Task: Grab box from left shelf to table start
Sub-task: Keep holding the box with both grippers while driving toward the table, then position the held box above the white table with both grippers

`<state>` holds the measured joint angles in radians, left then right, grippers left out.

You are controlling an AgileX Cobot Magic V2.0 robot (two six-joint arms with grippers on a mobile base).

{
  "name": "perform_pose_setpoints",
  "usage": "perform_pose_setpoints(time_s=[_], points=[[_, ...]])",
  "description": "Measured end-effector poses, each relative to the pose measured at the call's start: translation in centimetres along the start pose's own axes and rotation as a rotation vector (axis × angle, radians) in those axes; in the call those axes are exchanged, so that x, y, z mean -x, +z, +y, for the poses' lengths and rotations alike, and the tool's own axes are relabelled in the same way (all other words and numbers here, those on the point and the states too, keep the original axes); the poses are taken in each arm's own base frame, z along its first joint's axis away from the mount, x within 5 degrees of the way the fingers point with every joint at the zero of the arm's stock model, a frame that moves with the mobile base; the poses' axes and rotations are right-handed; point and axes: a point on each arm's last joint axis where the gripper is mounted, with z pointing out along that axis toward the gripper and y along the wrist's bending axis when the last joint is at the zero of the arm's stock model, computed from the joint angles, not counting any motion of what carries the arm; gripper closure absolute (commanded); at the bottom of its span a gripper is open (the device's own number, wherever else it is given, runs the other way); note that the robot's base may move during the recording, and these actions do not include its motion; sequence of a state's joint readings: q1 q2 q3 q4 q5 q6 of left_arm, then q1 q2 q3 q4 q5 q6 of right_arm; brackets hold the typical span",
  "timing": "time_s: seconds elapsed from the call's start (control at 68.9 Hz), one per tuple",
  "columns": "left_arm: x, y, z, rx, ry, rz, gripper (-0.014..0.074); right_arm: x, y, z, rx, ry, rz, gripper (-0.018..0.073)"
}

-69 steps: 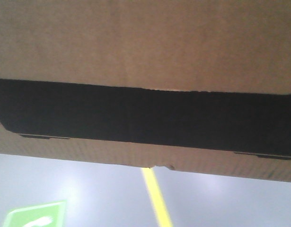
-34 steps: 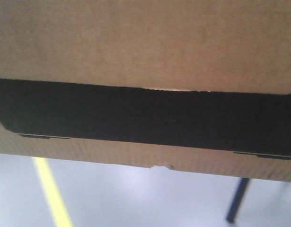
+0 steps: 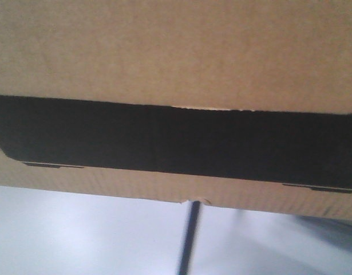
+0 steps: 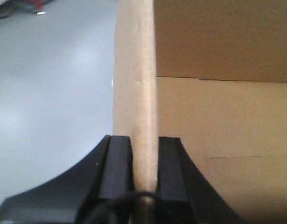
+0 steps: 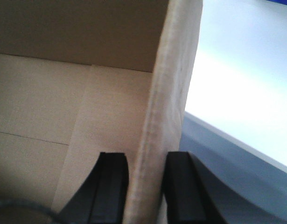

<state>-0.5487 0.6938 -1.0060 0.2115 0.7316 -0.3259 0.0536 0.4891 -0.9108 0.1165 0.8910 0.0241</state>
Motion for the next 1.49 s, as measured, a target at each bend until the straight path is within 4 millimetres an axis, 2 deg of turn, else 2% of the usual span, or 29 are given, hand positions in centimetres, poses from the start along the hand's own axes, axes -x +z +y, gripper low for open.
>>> perform_pose_setpoints(time_s=[1.495], points=[[-0.02, 0.01, 0.0, 0.0, 0.0, 0.001, 0.07, 0.0, 0.0, -0.01, -0.001, -0.001, 0.0, 0.0503]])
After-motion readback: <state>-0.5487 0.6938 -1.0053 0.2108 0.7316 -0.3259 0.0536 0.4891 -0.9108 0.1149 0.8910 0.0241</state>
